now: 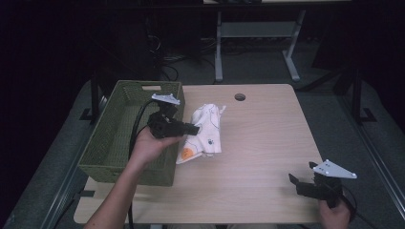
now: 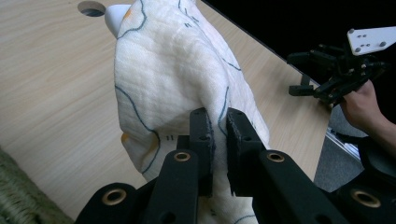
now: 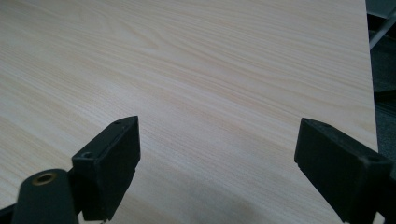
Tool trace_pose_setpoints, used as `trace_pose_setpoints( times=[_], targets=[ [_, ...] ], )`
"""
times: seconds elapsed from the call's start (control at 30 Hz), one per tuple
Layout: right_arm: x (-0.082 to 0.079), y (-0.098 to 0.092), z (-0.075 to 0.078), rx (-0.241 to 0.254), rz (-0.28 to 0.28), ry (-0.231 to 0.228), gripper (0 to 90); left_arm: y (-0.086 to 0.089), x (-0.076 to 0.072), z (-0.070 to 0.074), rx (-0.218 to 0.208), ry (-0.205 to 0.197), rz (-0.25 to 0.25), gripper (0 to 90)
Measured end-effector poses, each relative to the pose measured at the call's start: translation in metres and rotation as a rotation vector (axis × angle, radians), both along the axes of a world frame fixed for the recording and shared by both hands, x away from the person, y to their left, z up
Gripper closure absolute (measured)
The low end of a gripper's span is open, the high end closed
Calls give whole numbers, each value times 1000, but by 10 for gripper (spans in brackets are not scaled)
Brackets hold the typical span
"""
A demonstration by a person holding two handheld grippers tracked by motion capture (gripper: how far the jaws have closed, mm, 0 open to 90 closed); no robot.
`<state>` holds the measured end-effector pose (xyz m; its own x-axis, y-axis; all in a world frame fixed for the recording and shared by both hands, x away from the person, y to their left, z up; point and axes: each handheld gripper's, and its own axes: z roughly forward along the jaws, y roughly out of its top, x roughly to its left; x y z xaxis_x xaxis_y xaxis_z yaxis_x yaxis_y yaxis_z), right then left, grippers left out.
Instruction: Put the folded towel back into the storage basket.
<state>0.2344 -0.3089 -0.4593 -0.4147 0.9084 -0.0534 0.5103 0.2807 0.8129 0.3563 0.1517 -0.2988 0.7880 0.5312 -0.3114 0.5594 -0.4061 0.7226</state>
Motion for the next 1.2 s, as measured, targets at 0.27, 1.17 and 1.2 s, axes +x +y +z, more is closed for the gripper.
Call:
trace_pose_setpoints(
  times=[0.27,1.17,1.2],
  targets=[
    [0,1,0,-6,2,-3,139,25,-2,12,-18,-4,15,829],
    [0,5,0,-17,19,-5,139,99,-2,17,-8,-19,92,827],
    [0,5,0,-18,20,-6,139,103,-2,17,-14,-24,99,826]
  ],
)
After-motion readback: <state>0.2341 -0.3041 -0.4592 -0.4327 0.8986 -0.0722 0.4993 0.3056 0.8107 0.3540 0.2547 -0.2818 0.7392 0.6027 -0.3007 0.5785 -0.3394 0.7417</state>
